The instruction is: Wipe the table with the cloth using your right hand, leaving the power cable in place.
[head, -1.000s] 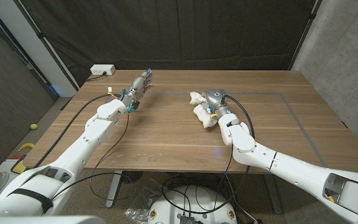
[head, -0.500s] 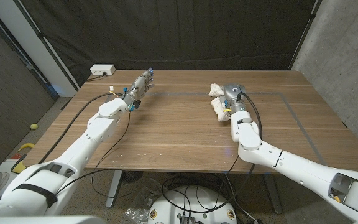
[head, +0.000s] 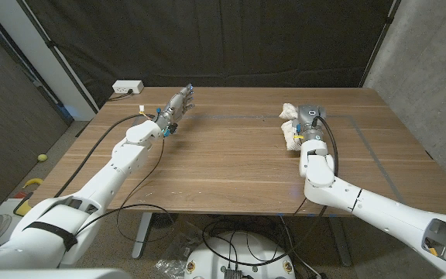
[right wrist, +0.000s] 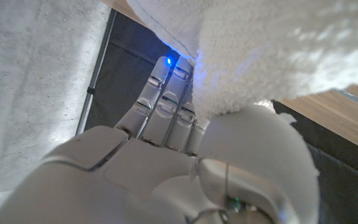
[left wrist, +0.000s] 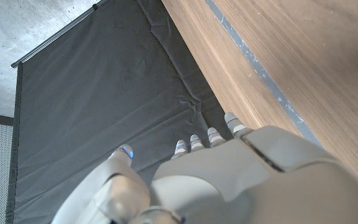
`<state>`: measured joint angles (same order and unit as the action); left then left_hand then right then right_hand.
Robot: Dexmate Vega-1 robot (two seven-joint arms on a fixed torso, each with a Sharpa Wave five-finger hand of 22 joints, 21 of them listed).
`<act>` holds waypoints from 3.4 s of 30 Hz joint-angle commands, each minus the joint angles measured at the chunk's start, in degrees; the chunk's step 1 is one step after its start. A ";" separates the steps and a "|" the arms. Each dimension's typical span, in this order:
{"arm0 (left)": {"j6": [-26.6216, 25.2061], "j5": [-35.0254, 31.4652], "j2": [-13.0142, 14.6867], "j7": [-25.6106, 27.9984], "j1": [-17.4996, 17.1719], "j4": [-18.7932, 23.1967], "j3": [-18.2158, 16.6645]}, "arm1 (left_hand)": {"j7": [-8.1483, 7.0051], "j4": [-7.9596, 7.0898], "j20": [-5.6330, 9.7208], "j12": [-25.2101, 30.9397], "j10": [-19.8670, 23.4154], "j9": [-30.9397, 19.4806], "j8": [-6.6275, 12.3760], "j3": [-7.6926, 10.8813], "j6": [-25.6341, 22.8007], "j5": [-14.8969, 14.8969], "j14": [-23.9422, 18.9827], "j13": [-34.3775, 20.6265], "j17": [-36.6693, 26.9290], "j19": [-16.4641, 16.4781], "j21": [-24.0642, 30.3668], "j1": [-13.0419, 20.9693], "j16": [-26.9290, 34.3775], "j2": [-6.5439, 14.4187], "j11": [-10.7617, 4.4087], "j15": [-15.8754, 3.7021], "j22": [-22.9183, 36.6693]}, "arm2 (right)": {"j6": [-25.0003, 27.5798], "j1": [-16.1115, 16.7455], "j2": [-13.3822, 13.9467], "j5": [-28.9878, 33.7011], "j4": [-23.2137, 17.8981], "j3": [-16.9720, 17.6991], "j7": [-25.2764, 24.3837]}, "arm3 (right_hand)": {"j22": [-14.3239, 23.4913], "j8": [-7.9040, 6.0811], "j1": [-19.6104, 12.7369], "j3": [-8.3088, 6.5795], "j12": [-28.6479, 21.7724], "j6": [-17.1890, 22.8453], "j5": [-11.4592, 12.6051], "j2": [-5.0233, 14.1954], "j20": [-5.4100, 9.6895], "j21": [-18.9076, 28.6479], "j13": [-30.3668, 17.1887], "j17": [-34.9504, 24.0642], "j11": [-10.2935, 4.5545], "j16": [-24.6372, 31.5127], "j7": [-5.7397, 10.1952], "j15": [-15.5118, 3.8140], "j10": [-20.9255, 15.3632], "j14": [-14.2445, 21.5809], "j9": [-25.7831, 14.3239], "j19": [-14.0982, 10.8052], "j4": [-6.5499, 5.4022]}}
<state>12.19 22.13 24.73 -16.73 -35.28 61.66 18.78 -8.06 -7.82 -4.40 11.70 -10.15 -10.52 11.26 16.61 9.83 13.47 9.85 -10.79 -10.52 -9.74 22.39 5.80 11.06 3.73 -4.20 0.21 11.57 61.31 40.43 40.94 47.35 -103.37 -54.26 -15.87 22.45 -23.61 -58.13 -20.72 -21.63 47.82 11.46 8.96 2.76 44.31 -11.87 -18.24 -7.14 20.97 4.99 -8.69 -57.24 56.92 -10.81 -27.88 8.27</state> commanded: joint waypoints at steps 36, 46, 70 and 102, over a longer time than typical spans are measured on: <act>-1.14 -0.30 0.36 0.38 -0.53 1.98 -0.09 | -0.40 -0.04 -0.33 0.20 -3.11 -0.17 -0.15 -0.38 2.10 0.28 3.25 -0.14 -0.20 -3.47 -0.36 0.07 -0.07 0.26 0.23 0.41 0.23 | -1.77 6.38 2.75 -22.43 -2.05 3.83 -8.95 | -0.30 -0.10 -1.62 -0.27 1.28 11.87 0.38 -1.43 4.91 2.70 0.12 -0.69 -0.49 -1.66 4.62 -4.83 -0.77 -1.43 0.14 1.90 0.39; -0.92 -0.43 0.05 0.21 -0.13 1.41 0.15 | -0.33 -0.06 -0.30 0.20 -3.11 -0.17 -0.16 -0.43 2.10 0.29 3.27 -0.14 -0.21 -3.49 -0.39 0.07 -0.08 0.33 0.26 0.38 0.24 | -4.79 8.81 3.31 -22.99 -5.01 3.44 -10.29 | -0.45 0.24 -1.80 -0.17 1.49 12.12 0.40 -1.47 4.92 3.18 0.25 -0.89 -0.58 -1.80 4.64 -4.91 -1.03 -1.48 0.18 2.15 0.40; -0.18 -0.75 -0.62 -0.03 0.62 0.07 0.41 | -0.41 -0.09 -0.35 0.20 -3.11 -0.18 -0.17 -0.55 2.11 0.32 3.24 -0.14 -0.21 -3.49 -0.47 0.09 -0.06 0.45 0.20 0.38 0.25 | -1.07 10.98 8.32 -20.14 -15.83 -3.98 -1.86 | -0.89 0.93 -2.22 0.11 1.85 12.97 0.52 -1.53 4.91 4.41 0.16 -1.52 -0.25 -1.91 4.38 -4.78 -1.59 -1.21 0.21 2.68 0.34; -1.19 -0.76 0.45 1.33 -0.48 2.48 -0.16 | -0.49 -0.07 -0.36 0.16 -3.20 -0.18 -0.19 -0.79 2.14 0.36 3.27 -0.15 -0.20 -3.52 -0.59 0.14 -0.08 0.43 0.25 0.42 0.26 | -8.79 -1.40 0.91 -18.46 7.62 -1.50 -3.52 | -1.48 1.87 -2.67 0.29 2.24 13.46 0.64 -1.53 4.95 5.79 -0.10 -2.14 -0.31 -2.19 4.26 -4.86 -1.96 -1.04 0.18 3.33 0.29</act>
<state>11.62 21.26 24.78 -16.09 -35.10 63.02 18.86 -8.27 -7.82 -4.40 11.70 -10.14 -10.52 11.26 16.13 9.61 13.47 9.84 -10.79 -10.52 -9.74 21.95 5.80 11.06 3.72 -4.20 0.21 11.58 54.47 43.13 43.68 27.65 -102.77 -56.85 -18.52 20.99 -21.61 -60.26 -20.44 -19.41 51.61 11.91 6.90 2.37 49.78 -11.80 -20.52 -7.83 18.58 4.31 -8.62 -59.21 55.83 -10.63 -24.79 8.69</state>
